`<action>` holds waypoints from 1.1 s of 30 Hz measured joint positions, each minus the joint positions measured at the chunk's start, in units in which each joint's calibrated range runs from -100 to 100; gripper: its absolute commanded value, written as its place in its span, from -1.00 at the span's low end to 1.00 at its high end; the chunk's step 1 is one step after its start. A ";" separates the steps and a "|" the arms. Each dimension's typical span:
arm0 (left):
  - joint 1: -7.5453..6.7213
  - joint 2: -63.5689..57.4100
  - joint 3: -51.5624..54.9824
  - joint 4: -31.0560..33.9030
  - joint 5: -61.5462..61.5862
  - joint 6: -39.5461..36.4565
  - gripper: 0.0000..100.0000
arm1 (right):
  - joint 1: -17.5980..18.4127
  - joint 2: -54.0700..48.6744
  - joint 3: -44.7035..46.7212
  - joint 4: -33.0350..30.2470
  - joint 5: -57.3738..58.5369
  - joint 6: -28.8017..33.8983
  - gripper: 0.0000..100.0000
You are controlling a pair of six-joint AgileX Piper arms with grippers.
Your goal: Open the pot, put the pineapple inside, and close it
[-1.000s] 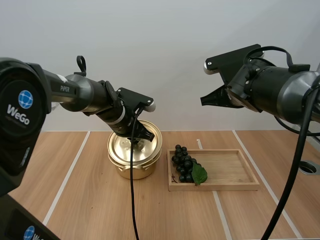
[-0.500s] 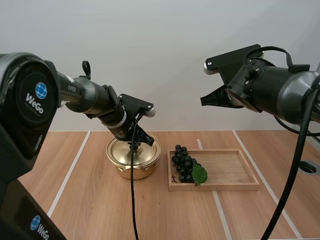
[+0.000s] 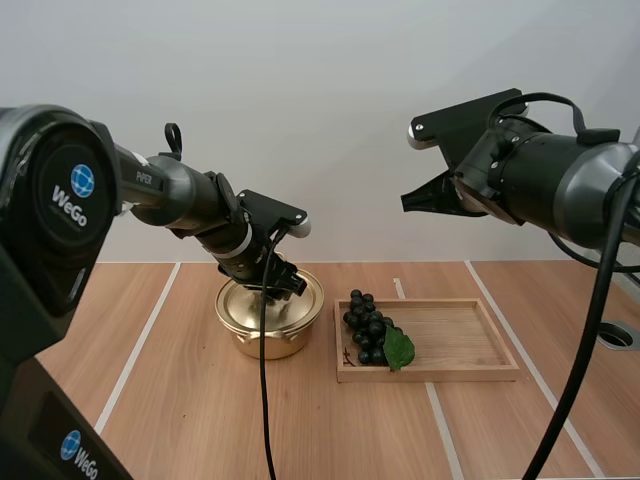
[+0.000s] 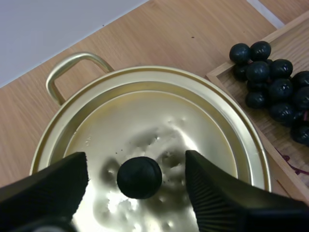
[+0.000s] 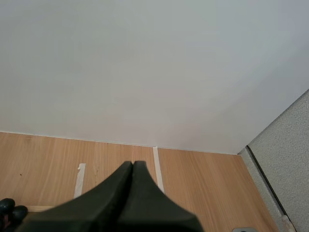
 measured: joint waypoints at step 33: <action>0.00 -28.30 -18.26 1.11 30.85 -4.13 0.54 | 0.00 -4.82 0.00 0.00 1.44 0.00 -1.00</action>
